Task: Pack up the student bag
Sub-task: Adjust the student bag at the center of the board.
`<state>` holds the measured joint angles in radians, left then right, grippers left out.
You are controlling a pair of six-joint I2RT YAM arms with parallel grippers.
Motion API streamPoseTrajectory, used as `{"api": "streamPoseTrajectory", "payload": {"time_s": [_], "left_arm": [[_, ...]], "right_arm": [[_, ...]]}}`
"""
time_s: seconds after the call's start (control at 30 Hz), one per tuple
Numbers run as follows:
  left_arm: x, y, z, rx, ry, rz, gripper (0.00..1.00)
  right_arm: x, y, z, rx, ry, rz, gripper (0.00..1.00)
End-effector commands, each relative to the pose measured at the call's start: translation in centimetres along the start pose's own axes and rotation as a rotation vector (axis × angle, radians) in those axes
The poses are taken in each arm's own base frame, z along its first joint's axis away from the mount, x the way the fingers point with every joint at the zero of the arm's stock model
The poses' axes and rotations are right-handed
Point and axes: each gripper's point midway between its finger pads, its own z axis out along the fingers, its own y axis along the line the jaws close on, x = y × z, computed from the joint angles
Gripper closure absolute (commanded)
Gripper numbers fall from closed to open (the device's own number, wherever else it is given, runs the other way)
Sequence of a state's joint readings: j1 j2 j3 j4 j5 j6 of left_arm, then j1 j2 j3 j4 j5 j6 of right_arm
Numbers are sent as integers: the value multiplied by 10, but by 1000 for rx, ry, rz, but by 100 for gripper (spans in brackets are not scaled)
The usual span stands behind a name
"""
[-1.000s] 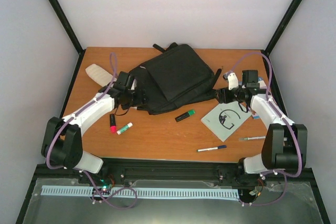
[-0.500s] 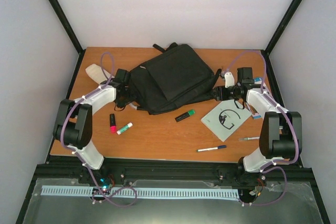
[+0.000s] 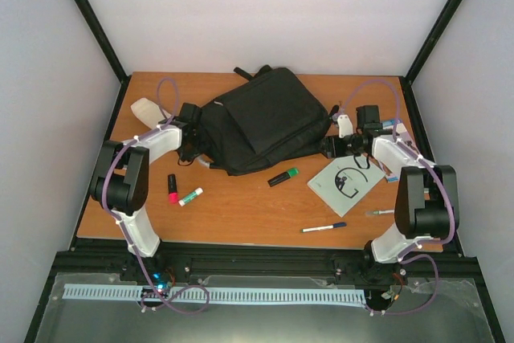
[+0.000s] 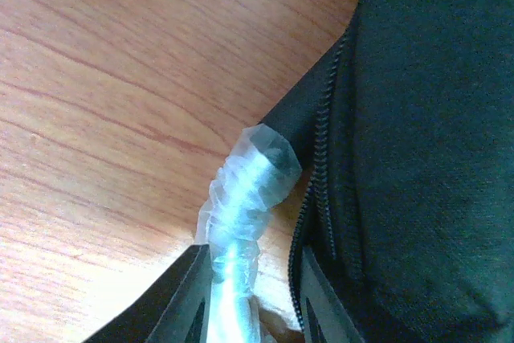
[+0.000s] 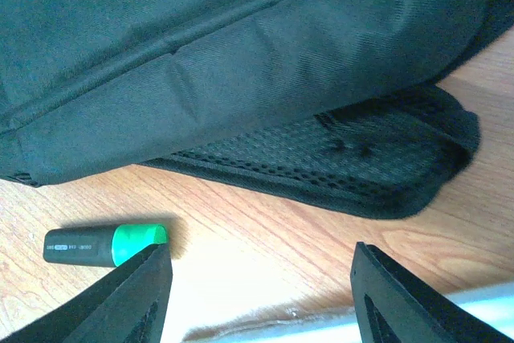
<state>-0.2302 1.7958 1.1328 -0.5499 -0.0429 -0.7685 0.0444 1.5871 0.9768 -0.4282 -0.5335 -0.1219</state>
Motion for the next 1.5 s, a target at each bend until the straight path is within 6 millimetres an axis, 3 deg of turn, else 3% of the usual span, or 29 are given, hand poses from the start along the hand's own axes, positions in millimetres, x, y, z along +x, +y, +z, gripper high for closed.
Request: {"api": "streamPoseTrajectory", "payload": {"time_s": [0.0, 0.1, 0.2, 0.27, 0.5, 0.53, 0.77, 1.13, 1.27, 1.33, 1.37, 1.47], "left_arm": [[4, 6, 0, 1, 4, -19, 71], [14, 9, 5, 10, 33, -16, 76], [22, 10, 6, 31, 56, -18, 93], [26, 11, 3, 40, 60, -17, 99], [39, 13, -7, 85, 77, 8, 99], [42, 11, -10, 100, 84, 16, 99], [68, 5, -19, 142, 127, 87, 99], [119, -27, -42, 229, 187, 211, 99], [125, -33, -50, 245, 194, 260, 99], [122, -33, -57, 240, 185, 292, 96], [119, -34, -63, 247, 172, 307, 89], [106, -38, -90, 267, 105, 346, 50]], "right_arm": [[-7, 9, 15, -7, 27, -27, 38], [-10, 13, 26, 0, 56, -41, 37], [-13, 10, 37, 22, 80, -43, 38], [-20, 7, 44, 35, 90, -47, 38], [-27, 8, 79, 103, 179, -115, 39], [-27, 16, 86, 94, 194, -129, 39], [-34, 21, 125, 102, 254, -154, 39], [-72, 17, 160, 108, 249, -172, 36], [-81, 13, 162, 123, 245, -179, 35], [-87, 15, 154, 130, 233, -184, 35], [-92, 17, 146, 133, 218, -186, 34], [-107, 27, 114, 138, 151, -206, 32]]}}
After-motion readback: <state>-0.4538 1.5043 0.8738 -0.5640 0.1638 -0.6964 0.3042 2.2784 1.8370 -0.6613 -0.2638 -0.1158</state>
